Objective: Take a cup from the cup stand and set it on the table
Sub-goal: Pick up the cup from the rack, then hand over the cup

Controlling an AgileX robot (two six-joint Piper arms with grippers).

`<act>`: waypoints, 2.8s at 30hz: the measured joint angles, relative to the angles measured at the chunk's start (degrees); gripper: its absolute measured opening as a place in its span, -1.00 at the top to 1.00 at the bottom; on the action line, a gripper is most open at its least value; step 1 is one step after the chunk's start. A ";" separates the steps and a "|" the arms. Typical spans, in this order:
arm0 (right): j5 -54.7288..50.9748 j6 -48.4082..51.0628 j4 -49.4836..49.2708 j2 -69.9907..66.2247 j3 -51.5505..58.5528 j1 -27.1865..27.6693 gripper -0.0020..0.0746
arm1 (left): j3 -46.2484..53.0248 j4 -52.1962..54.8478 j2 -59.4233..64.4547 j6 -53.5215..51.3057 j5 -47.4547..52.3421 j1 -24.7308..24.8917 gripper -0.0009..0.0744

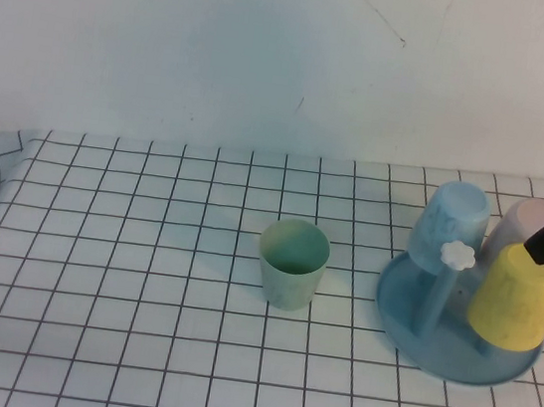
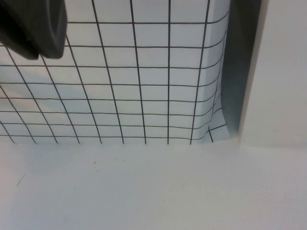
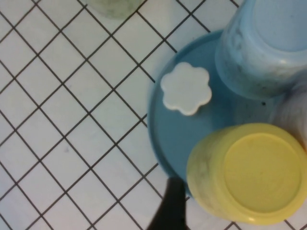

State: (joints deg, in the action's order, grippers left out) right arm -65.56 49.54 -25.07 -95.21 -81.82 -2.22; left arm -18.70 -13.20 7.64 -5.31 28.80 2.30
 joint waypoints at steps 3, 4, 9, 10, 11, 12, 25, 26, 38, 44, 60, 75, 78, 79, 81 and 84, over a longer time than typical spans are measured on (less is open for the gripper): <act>-0.06 -0.96 0.29 -1.55 -1.27 0.00 -0.74 | 0.00 0.00 0.00 0.00 -0.15 0.00 0.99; -0.06 -1.25 0.56 -1.85 -1.53 0.00 -0.74 | 0.00 0.00 0.00 0.00 -0.15 0.00 0.99; -0.06 -3.42 2.87 -4.28 -1.91 0.00 -0.75 | 0.00 0.00 0.00 0.00 -0.38 0.00 0.99; -0.06 -3.65 2.87 -4.79 -1.91 0.00 -0.75 | 0.00 0.00 0.00 0.00 -0.38 0.00 0.99; -0.06 -3.66 2.87 -5.25 -1.91 0.00 -0.75 | 0.00 0.00 0.00 0.00 -0.51 0.00 0.99; -0.20 -3.79 2.73 -5.85 -1.91 0.00 -0.75 | 0.00 0.00 0.00 0.00 -0.62 0.00 0.99; -0.75 -2.49 -0.06 -10.80 -2.16 -1.71 -0.75 | 0.00 0.00 0.00 0.00 -1.20 0.00 0.99; -0.75 -2.13 -0.06 -11.03 -2.16 -1.71 -0.75 | 0.00 0.00 0.00 0.00 -1.32 0.00 0.99; -0.53 0.38 0.78 -11.32 -2.39 -1.93 -0.52 | 0.00 0.00 0.00 0.00 -1.45 0.00 0.99; -3.38 0.51 1.58 -11.40 -5.70 -1.91 -0.52 | 0.00 0.00 0.00 0.00 -1.45 0.00 0.99; -5.08 -8.09 5.92 -8.48 -19.51 -1.91 -0.52 | 0.00 -0.69 0.00 0.00 -1.97 0.00 0.99; -5.08 -8.33 -17.54 0.07 -18.88 -5.82 -0.52 | 0.00 -65.90 0.00 -10.15 3.60 0.00 0.99; -5.08 -4.88 -23.61 0.07 -15.39 -10.74 -0.52 | 0.00 -71.68 0.00 -14.32 4.69 0.00 0.96; -5.08 -3.20 -26.15 0.07 -13.72 -12.57 -0.52 | 0.00 -73.14 0.00 -15.38 5.51 0.00 0.91; -5.08 0.33 -31.57 0.07 -10.01 -15.94 -0.52 | 0.00 -74.79 0.00 -16.28 6.84 0.00 0.76; -5.08 6.56 -40.85 0.07 -5.46 -20.88 -0.52 | 0.00 -77.49 0.00 -16.49 8.31 0.00 0.31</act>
State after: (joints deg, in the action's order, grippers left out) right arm -70.63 56.10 -65.92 -95.14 -87.28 -23.10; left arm -18.70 -90.69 7.64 -21.80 37.12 2.30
